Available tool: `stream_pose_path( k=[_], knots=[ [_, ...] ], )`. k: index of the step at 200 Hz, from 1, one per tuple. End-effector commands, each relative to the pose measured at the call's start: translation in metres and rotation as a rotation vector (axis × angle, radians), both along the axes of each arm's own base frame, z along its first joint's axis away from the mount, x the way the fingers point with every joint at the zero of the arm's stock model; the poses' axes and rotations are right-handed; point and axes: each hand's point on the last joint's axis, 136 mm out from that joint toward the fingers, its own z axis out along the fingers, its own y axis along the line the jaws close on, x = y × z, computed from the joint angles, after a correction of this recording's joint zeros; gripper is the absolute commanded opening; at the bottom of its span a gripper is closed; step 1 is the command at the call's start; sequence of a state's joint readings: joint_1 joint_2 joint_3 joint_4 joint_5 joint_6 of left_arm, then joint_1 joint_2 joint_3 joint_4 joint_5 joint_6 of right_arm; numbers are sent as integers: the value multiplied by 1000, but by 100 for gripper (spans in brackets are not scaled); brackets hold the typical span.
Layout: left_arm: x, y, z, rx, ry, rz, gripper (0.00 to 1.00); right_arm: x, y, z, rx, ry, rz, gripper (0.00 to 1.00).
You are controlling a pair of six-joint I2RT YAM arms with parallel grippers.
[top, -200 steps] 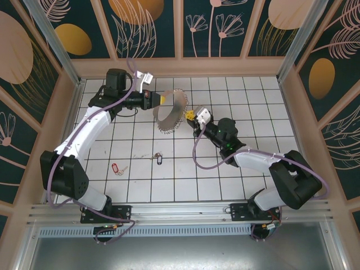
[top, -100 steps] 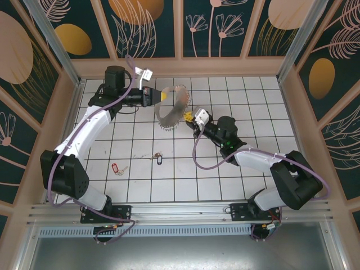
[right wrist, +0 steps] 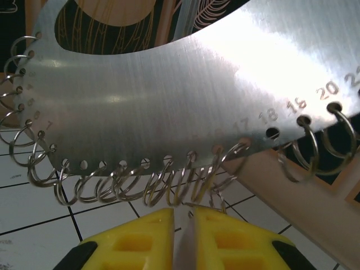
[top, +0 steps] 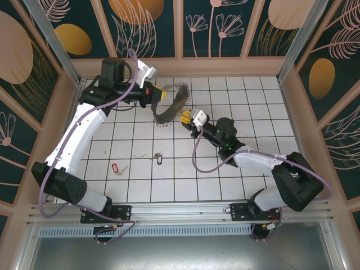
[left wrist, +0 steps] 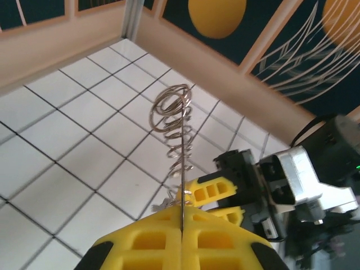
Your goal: Put the keys on the keyring
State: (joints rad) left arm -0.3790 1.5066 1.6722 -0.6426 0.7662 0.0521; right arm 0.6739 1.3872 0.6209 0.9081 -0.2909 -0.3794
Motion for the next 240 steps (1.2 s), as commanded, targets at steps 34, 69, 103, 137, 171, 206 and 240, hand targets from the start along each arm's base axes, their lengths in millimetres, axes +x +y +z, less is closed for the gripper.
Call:
stream_pose_path(
  k=[34,69,103,137,171,206,240],
  knots=[
    [-7,5,17,249,-184,51,0,-26,-14,2,-45,-59,-1,20],
    [-18,-1,26,280,-246,8,0,-33,-27,3,-49,-106,-41,21],
    [-20,-4,19,349,-232,-10,0,-39,-22,26,-10,-157,-16,19],
    [-19,-8,10,403,-201,-27,0,-47,-9,39,18,-193,32,17],
    [-19,-12,8,410,-195,-40,0,-41,0,39,29,-202,35,17],
    [-22,-14,6,410,-189,-48,0,-33,7,39,39,-208,28,16],
    [-23,-14,5,412,-184,-50,0,-31,16,35,31,-203,54,17]
  ],
)
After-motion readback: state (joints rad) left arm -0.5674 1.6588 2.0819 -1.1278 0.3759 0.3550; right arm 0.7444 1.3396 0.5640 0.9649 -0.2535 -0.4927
